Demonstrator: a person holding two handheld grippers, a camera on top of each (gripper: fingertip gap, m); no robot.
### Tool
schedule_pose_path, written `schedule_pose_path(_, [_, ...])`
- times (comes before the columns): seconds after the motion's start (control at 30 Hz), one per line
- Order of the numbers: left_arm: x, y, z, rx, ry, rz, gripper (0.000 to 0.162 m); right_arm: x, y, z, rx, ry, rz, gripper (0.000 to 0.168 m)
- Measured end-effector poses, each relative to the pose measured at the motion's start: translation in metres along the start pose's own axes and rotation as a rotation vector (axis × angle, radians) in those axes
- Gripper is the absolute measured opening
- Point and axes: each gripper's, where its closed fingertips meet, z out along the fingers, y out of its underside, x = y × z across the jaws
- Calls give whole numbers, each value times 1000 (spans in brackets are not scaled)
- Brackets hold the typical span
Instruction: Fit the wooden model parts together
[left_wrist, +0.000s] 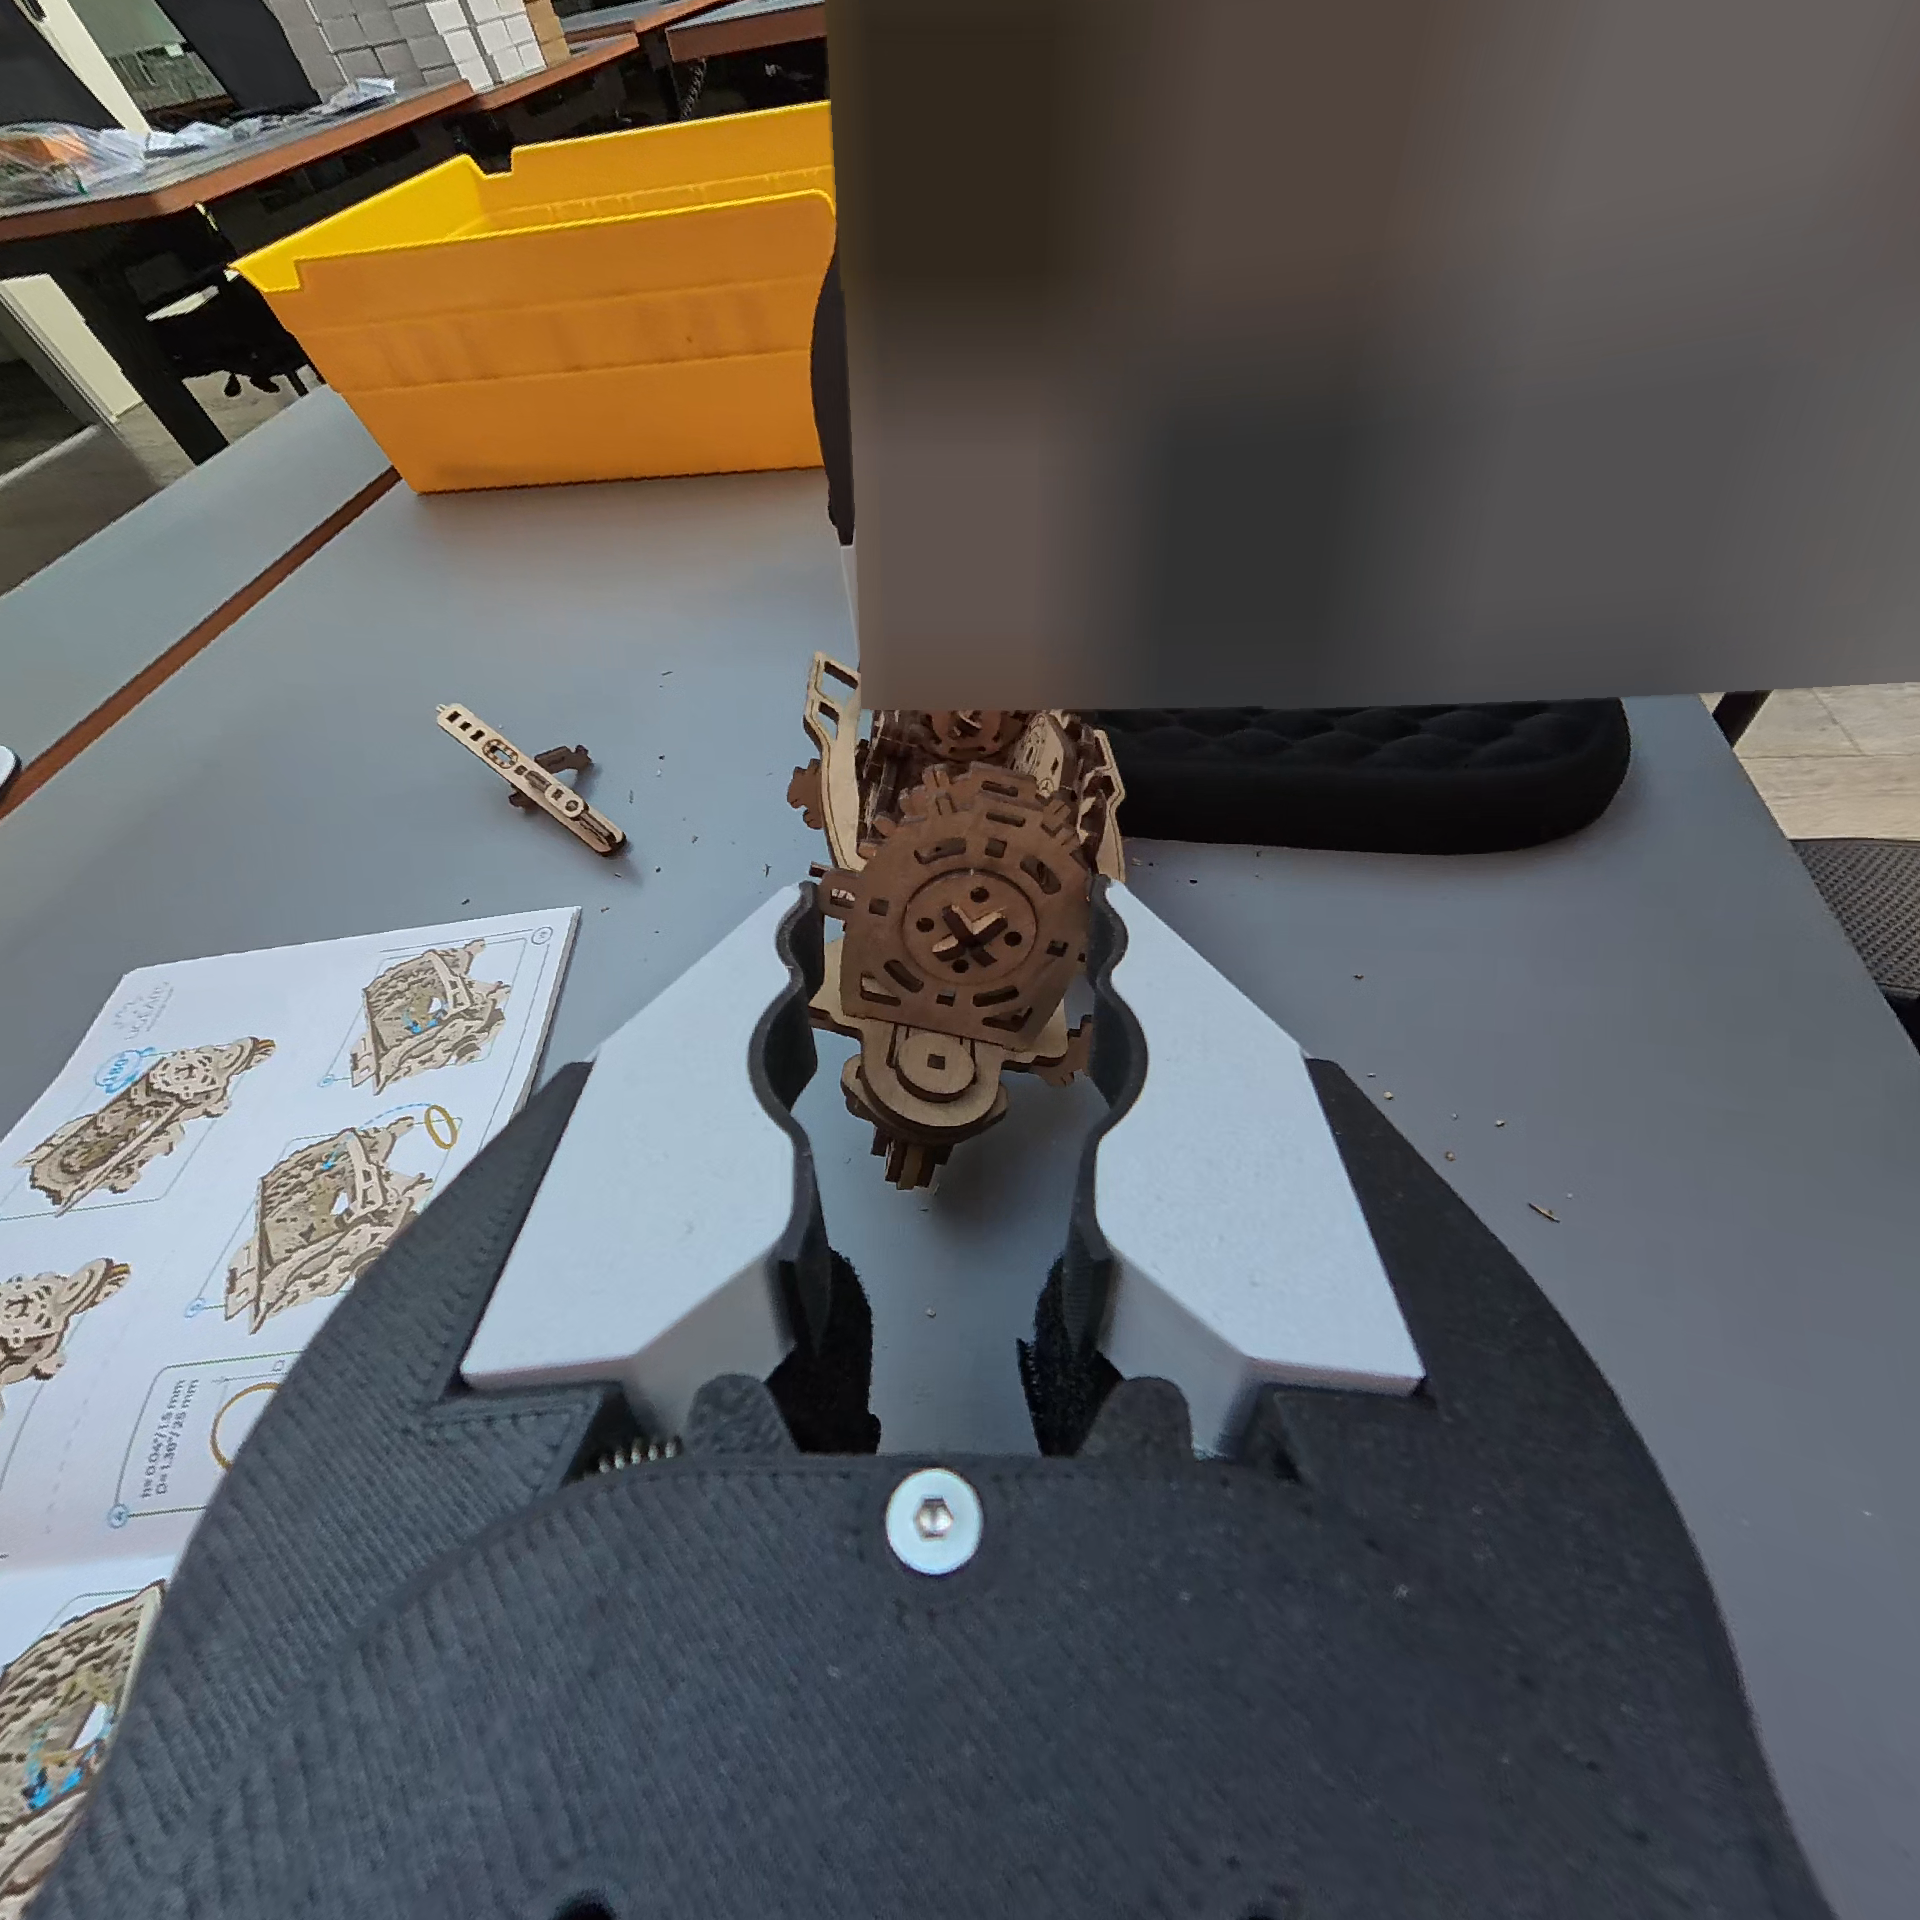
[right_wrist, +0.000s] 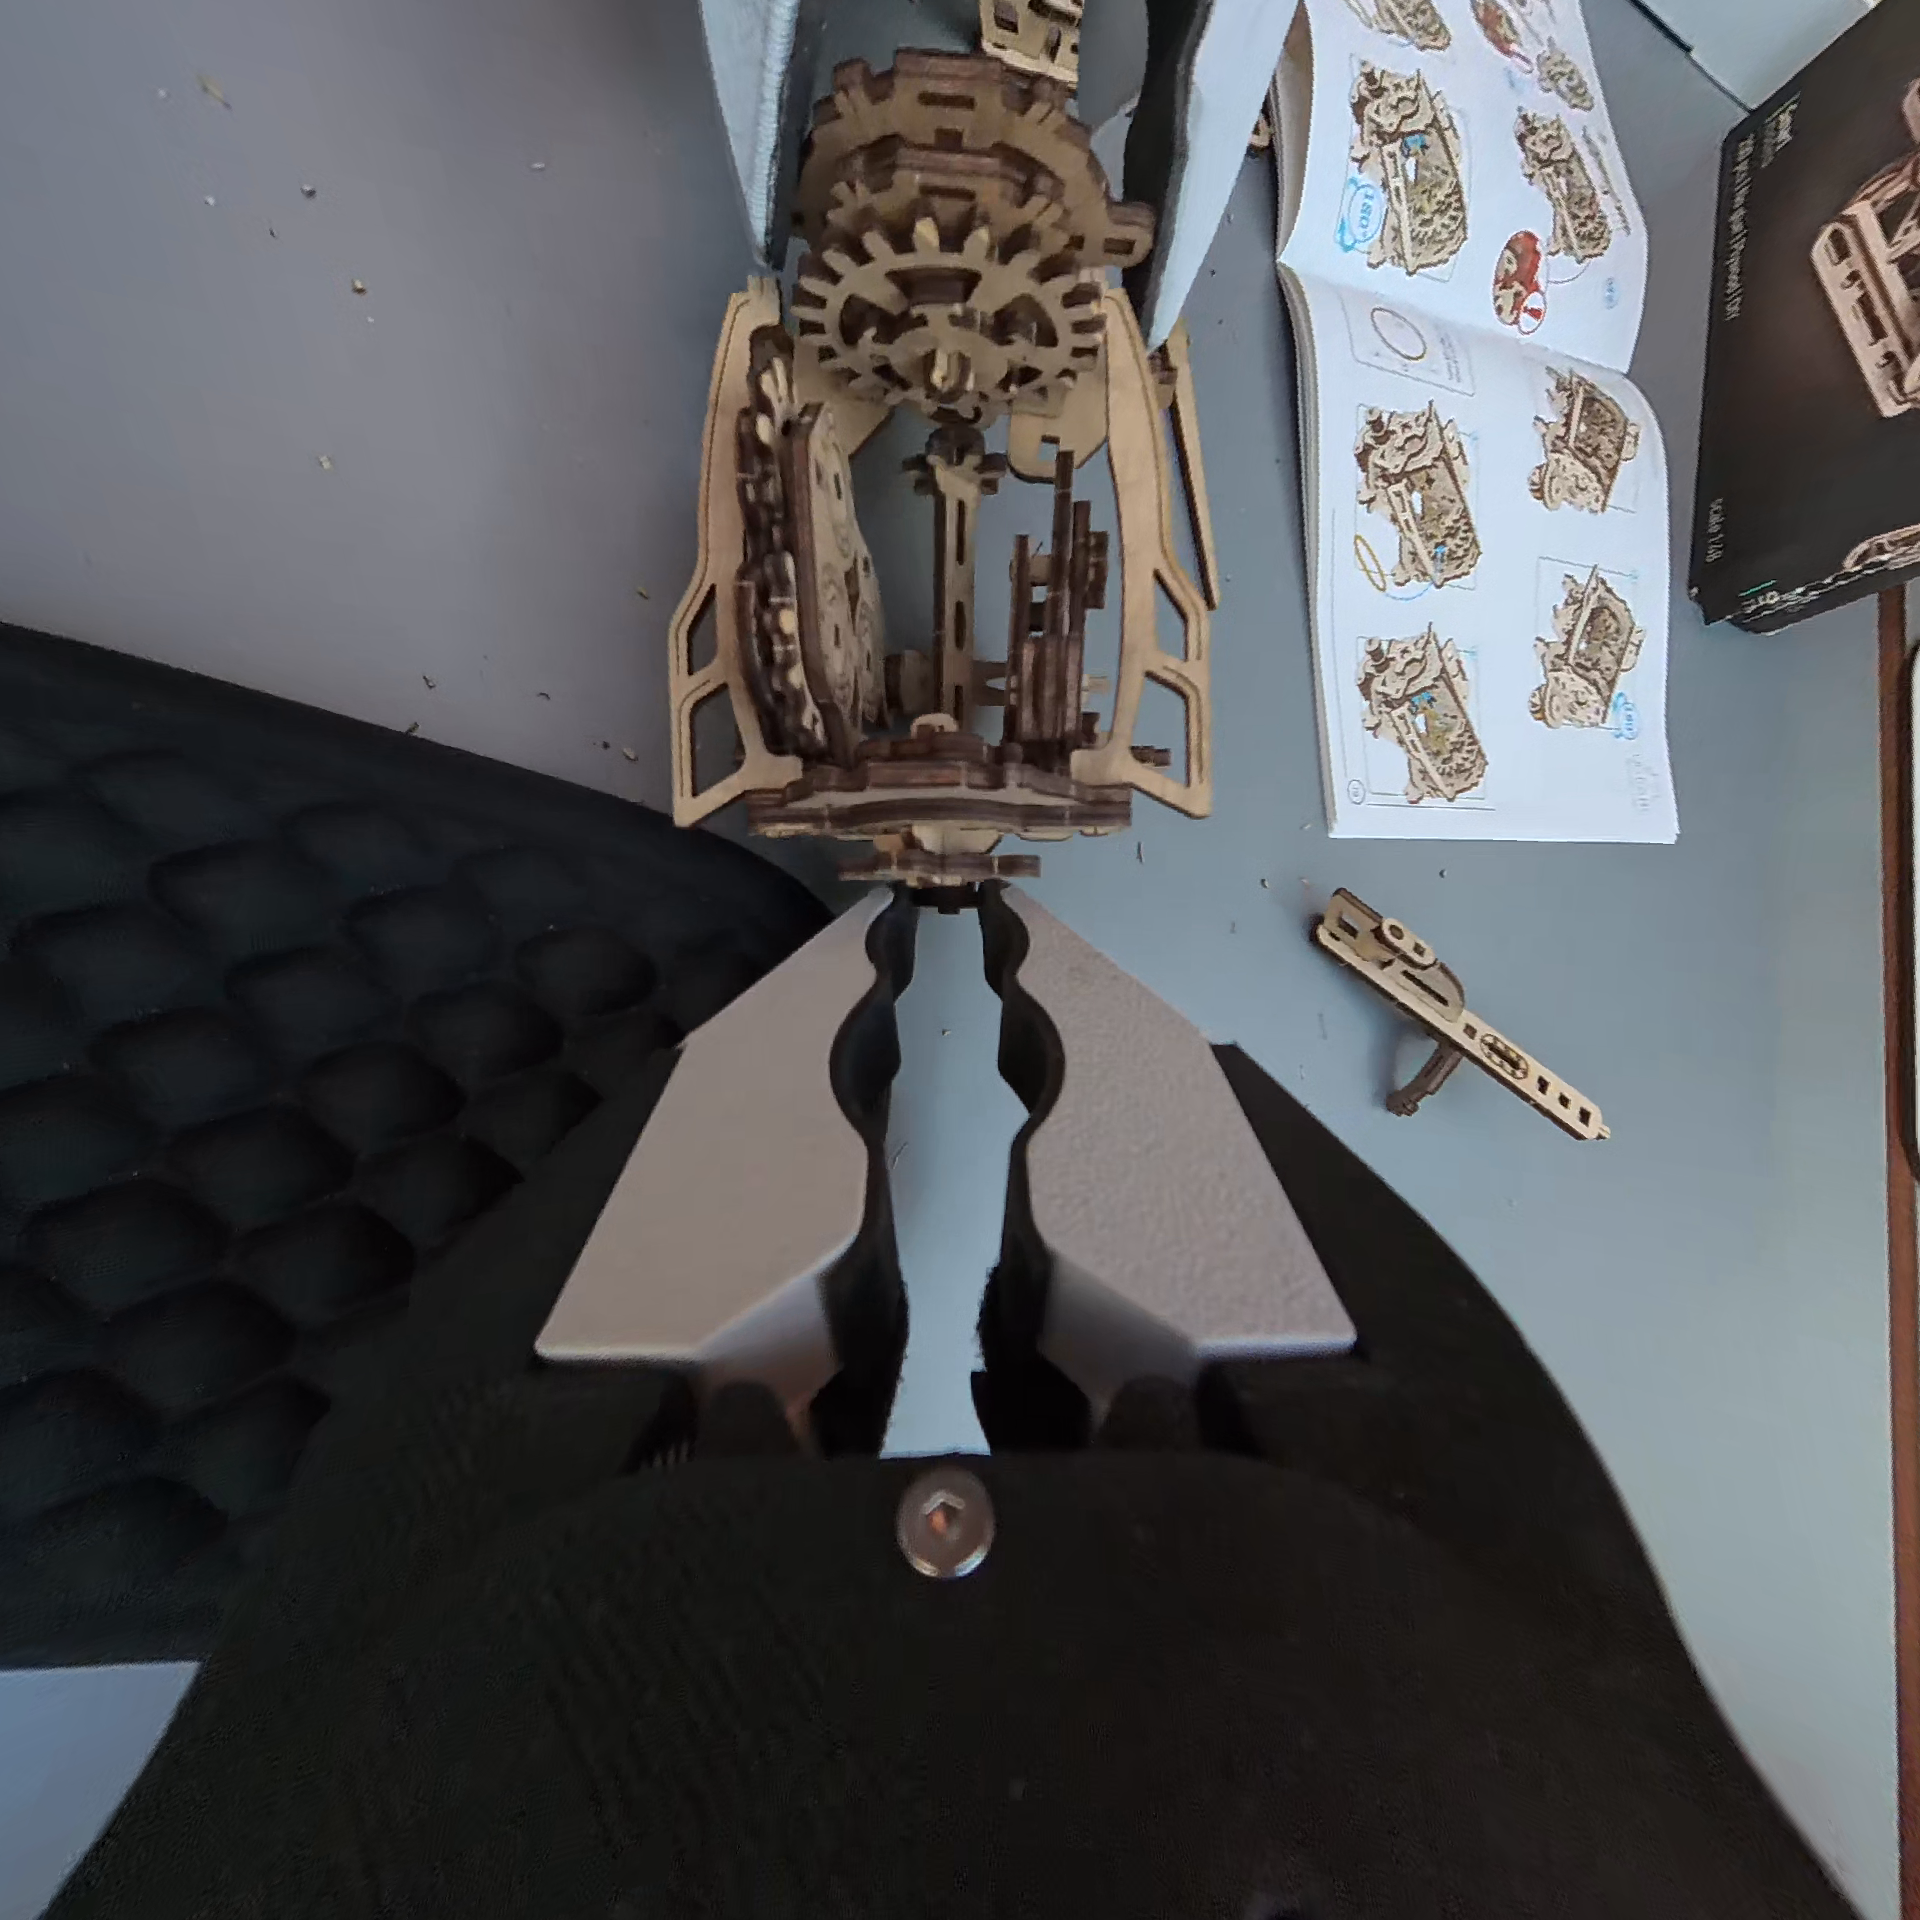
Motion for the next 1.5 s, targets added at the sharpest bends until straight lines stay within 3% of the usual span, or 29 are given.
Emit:
schedule_pose_path(0.57, [-5,-2,-2,23,5,-60,49,-3,-6,5,62,-27,50,12])
schedule_pose_path(0.8, [-4,-14,-1,96,61,-233,48,-3,-6,6,64,-34,65,12])
schedule_pose_path(1.17, [-10,1,-5,32,62,-440,49,-2,-8,4,111,-80,137,12])
schedule_pose_path(1.5, [-9,14,-23,-41,-13,-465,57,-4,-13,4,92,-56,186,12])
